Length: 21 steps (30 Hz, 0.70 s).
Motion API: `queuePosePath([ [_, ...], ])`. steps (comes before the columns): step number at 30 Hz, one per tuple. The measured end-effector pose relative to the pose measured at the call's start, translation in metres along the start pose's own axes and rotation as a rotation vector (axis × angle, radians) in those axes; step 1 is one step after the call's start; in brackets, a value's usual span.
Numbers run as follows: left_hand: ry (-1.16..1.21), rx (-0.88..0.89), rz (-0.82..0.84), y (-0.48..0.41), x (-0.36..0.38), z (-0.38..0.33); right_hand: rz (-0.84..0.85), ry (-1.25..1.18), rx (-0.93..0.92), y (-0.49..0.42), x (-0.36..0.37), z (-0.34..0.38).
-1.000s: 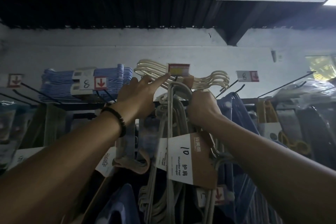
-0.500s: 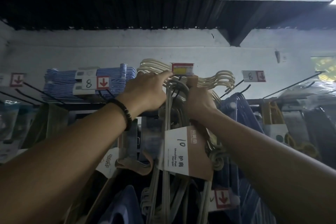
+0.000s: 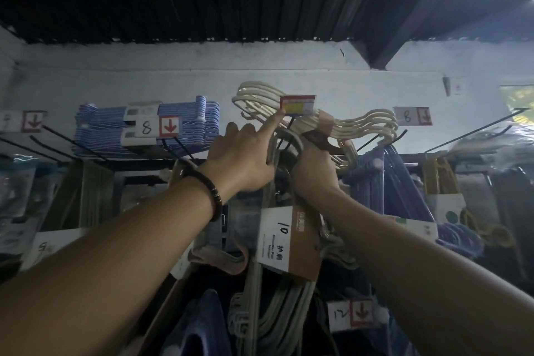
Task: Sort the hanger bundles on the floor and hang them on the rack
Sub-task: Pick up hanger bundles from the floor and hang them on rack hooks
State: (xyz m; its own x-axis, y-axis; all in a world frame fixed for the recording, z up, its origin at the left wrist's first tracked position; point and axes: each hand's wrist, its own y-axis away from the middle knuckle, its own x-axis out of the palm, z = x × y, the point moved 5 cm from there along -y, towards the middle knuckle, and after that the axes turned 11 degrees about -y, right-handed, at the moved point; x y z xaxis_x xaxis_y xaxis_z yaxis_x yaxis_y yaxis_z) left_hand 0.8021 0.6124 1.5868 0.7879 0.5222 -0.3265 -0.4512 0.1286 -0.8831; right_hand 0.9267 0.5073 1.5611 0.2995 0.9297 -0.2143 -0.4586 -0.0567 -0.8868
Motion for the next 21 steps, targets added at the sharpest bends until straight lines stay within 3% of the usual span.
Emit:
queuePosePath([
  [7,0.028,0.024,0.002,0.009,0.019,-0.008,-0.027,0.131,0.125,0.009,0.003,-0.019],
  [14,0.073,-0.024,-0.004,0.014,0.025,-0.012,0.139,0.086,0.214,0.016,0.001,-0.03],
  [21,0.214,-0.11,0.159,0.058,0.039,-0.002,0.062,0.068,0.114,0.06,-0.013,-0.019],
])
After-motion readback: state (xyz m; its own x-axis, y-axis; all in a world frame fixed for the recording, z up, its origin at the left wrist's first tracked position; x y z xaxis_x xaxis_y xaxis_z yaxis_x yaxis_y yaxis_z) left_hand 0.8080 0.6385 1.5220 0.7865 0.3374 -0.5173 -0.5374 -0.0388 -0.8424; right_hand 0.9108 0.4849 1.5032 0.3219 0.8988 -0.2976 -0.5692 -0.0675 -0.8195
